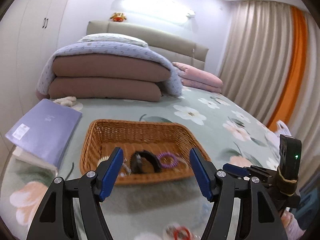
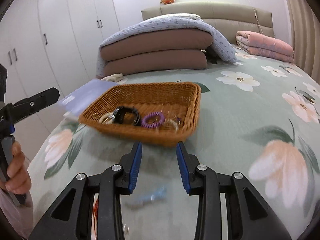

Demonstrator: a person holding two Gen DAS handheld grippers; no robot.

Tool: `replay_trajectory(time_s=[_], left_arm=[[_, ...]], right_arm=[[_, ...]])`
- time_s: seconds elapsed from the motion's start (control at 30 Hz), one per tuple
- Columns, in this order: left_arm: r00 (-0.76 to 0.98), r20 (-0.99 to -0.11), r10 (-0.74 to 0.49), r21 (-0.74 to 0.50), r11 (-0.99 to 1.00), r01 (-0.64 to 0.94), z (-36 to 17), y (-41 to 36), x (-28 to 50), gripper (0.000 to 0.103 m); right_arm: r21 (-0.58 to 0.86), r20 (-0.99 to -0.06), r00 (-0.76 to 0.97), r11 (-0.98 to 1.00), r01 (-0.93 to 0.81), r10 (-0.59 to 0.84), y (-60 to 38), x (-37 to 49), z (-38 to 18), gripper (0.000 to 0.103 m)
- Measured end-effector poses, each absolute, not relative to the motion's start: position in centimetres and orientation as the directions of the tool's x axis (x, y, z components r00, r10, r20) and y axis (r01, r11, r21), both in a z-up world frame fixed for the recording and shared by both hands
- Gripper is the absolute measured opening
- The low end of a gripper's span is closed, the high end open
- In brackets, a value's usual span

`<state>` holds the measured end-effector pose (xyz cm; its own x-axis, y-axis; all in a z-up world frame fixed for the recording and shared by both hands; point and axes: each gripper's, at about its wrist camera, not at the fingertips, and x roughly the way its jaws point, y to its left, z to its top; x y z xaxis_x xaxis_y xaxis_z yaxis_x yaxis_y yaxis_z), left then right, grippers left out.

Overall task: Organize jewelry
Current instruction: 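Grasp the red string charm with the left tool while the right tool grasps the bead bracelet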

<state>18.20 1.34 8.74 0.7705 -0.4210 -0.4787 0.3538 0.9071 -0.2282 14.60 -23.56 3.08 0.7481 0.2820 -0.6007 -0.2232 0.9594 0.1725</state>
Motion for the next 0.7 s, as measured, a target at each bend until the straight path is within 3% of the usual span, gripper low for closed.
replay_trajectory(time_s=[0.33,0.6,0.7], left_arm=[[0.690,-0.564,-0.453,-0.284,0.892,0.353,4.4,0.7,10.8,0.068],[0.610,-0.645,-0.460,-0.400,0.884,0.243,-1.3,1.3,10.9,0.044],[0.587,-0.662,-0.466,-0.407,0.881,0.241,-2.5,0.8,11.1,0.043]], right_arm=[[0.224,-0.642,0.674,0.930,-0.291,0.365,-22.1,5.8,-0.3,0.038],[0.195,-0.682,0.634,0.926,-0.325,0.366,-19.1,2.1,-3.5,0.038],[0.202,-0.688,0.616,0.916,-0.346,0.384,-17.8,1.9,-4.1,0.038]])
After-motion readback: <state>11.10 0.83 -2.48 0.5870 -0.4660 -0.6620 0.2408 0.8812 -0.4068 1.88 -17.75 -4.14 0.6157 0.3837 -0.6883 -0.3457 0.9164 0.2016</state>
